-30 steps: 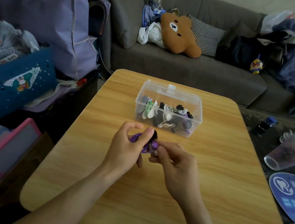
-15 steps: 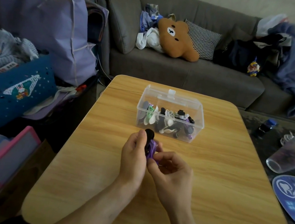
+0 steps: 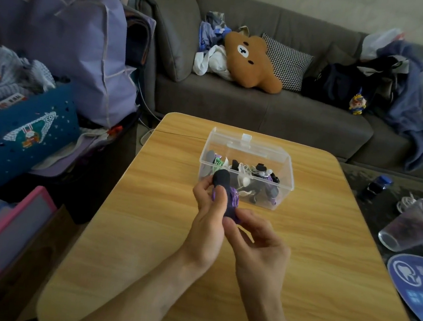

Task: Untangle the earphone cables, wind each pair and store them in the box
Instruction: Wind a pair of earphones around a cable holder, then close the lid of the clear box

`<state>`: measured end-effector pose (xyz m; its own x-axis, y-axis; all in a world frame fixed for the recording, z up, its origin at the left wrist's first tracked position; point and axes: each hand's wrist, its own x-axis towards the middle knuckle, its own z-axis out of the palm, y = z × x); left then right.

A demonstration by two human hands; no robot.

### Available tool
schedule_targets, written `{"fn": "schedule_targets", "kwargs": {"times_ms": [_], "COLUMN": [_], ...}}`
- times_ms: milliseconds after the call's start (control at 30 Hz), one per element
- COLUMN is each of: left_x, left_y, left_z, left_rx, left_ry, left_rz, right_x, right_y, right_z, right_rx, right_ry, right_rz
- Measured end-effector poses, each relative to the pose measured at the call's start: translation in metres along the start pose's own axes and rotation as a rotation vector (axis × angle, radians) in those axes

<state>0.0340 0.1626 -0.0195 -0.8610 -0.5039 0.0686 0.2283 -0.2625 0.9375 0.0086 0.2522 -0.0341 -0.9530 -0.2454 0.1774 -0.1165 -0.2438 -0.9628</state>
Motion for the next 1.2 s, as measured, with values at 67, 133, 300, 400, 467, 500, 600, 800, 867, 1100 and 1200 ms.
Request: {"fn": "schedule_targets", "kwargs": {"times_ms": [67,133,300,400,467,500,600,800,867,1100,1200], "left_x": [0.005,0.019,0.06,0.078,0.081,0.078,0.067,0.058,0.059,0.063,0.066], "left_y": [0.003,0.004,0.011,0.012,0.01,0.009,0.01,0.018,0.019,0.016,0.011], "left_z": [-0.005,-0.015,-0.041,-0.051,-0.057,-0.058,-0.06,-0.073,-0.073,-0.066,-0.068], "left_rx": [0.071,0.306,0.874,1.096,1.016,0.983,0.988,0.88,0.745,0.575,0.536], "left_ry": [-0.107,-0.088,0.123,0.076,0.007,0.006,0.052,0.031,0.09,0.017,0.006], "left_rz": [0.023,0.091,0.252,0.187,0.154,0.169,0.256,0.258,0.184,-0.013,-0.029], "right_x": [0.008,0.021,0.068,0.106,0.126,0.134,0.144,0.152,0.155,0.184,0.2], "right_y": [-0.005,-0.012,-0.043,-0.06,-0.063,-0.062,-0.051,-0.036,-0.042,-0.067,-0.057], "right_z": [0.0,-0.002,-0.014,-0.018,-0.013,-0.008,0.013,0.038,0.041,0.019,0.0], "right_rx": [0.05,0.04,-0.359,-0.765,-0.963,-1.018,-1.145,-1.319,-1.318,-1.17,-1.266], "right_ry": [0.034,0.053,0.089,0.088,0.037,-0.001,-0.152,-0.335,-0.482,-0.336,-0.048], "right_rz": [0.058,0.062,0.001,-0.127,-0.177,-0.168,-0.106,-0.063,-0.051,-0.041,-0.025]}}
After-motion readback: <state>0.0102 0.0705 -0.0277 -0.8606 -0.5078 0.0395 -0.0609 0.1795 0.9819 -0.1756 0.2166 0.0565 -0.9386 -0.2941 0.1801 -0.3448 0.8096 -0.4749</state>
